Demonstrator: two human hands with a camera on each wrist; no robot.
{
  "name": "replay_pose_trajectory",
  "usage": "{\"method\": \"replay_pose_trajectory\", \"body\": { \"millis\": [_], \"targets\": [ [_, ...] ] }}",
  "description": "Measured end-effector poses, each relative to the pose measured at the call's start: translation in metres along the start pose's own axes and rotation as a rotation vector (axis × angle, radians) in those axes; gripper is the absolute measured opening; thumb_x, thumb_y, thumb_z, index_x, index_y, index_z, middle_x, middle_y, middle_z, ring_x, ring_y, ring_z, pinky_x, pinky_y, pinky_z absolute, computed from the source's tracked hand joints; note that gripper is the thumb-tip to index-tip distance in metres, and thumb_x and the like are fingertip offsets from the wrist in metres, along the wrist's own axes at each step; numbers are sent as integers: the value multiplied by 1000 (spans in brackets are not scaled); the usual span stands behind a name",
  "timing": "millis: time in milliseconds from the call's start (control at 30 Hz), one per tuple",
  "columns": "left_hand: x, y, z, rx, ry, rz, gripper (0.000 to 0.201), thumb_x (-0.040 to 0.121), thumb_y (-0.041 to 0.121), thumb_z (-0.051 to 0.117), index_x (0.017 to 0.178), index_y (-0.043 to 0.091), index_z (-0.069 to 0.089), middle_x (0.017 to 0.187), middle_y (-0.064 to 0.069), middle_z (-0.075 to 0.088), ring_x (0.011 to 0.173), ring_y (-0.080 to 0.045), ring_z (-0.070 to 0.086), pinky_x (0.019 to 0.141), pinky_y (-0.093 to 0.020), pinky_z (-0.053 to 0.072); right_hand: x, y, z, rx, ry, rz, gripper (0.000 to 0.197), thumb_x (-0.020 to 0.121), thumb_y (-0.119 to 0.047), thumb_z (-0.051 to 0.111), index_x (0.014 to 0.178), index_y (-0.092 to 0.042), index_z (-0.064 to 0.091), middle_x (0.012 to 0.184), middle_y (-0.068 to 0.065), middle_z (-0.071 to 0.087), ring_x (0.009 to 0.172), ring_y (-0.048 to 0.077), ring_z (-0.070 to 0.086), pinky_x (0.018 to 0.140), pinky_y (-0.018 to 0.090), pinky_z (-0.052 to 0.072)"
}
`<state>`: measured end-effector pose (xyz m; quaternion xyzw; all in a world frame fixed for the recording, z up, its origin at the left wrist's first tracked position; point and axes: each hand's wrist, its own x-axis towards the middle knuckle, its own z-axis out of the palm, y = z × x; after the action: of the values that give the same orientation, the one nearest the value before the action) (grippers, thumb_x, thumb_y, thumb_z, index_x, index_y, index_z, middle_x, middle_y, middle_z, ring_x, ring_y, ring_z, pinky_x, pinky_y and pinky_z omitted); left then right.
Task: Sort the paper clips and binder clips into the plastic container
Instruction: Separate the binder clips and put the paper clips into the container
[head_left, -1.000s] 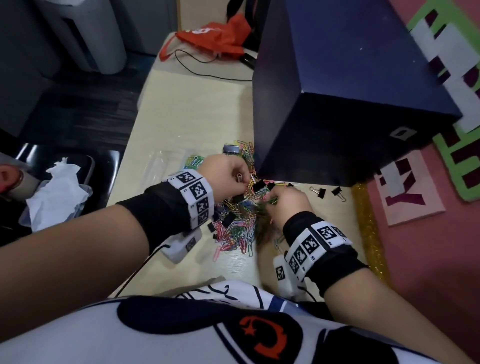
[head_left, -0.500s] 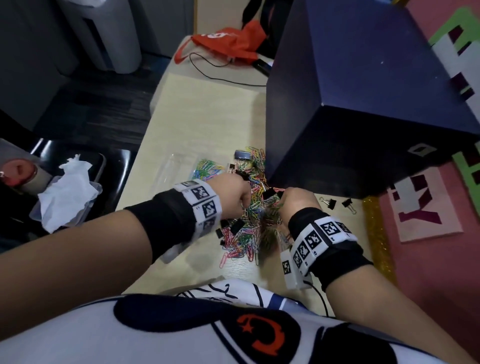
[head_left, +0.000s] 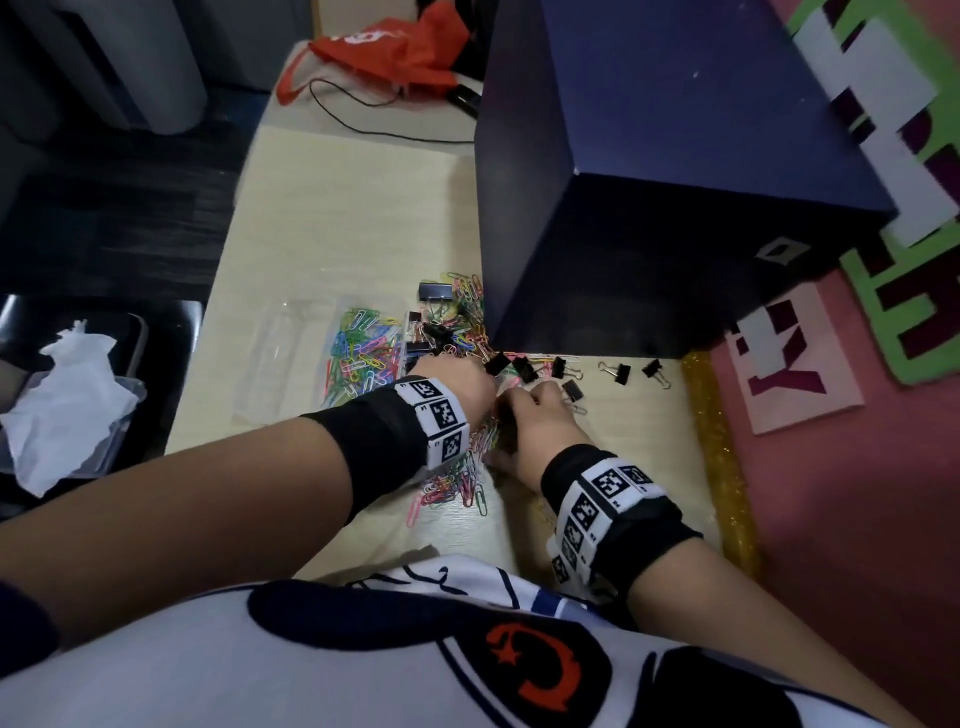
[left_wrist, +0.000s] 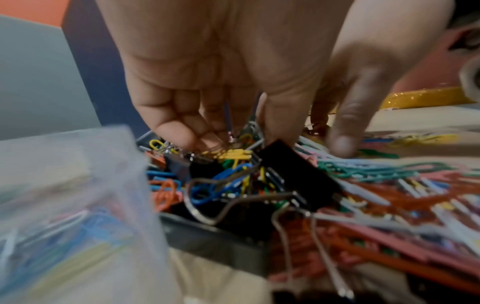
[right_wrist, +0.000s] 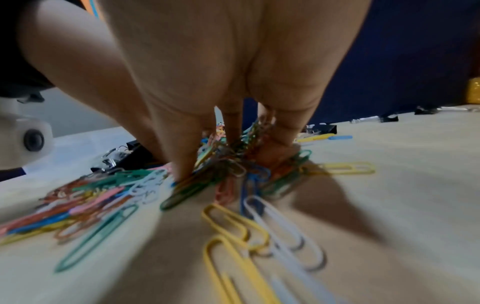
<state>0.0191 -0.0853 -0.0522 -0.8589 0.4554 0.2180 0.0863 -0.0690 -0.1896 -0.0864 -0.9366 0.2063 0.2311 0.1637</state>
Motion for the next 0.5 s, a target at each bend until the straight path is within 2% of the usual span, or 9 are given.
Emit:
{"method": "replay_pose_trajectory", "body": {
  "millis": [100, 200, 267, 333, 400, 500],
  "targets": [
    [2, -1, -1, 19, -33, 40, 28, 90, 4, 47, 116, 8, 58, 110, -13, 59, 99, -33, 61, 79, -41, 53, -3, 1, 2, 10, 74, -30, 39, 84, -11, 57, 122, -17, 47, 116, 8, 38, 105, 32, 51, 90, 32, 46],
    [3, -4, 0, 18, -34, 51, 24, 87, 5, 52, 110, 7, 58, 102, -12, 62, 92, -33, 63, 71, -37, 51, -3, 2, -4, 9, 80, -5, 42, 83, 2, 47, 121, -14, 51, 116, 11, 44, 101, 32, 54, 87, 31, 46],
    [4, -6, -1, -14, -1, 37, 22, 88, 9, 55, 111, 9, 58, 102, -12, 63, 94, -32, 63, 68, -35, 47, -2, 2, -10, -1, 84, 17, 47, 84, 4, 46, 127, -15, 52, 122, 12, 47, 106, 33, 55, 90, 32, 45],
    [4, -10, -2, -81, 54, 32, 23, 89, 14, 57, 112, 12, 58, 105, -11, 64, 96, -31, 62, 72, -35, 49, 0, 1, -16, -7, 92, 35, 46, 86, 2, 48, 129, -16, 53, 124, 13, 50, 110, 32, 54, 90, 31, 45],
    [3, -16, -6, -195, 110, 13, 25, 90, 20, 59, 115, 16, 60, 108, -8, 65, 100, -28, 61, 80, -34, 50, 3, -3, -23, 4, 110, 42, 41, 87, -3, 51, 125, -16, 56, 122, 13, 53, 111, 31, 54, 89, 30, 44],
    [-4, -27, -13, -367, 234, -41, 28, 87, 31, 65, 114, 23, 63, 110, -2, 66, 105, -23, 59, 82, -30, 45, 4, -11, -36, 8, 118, 45, 35, 87, -10, 55, 121, -18, 59, 121, 11, 56, 110, 29, 55, 90, 30, 46]
  ]
}}
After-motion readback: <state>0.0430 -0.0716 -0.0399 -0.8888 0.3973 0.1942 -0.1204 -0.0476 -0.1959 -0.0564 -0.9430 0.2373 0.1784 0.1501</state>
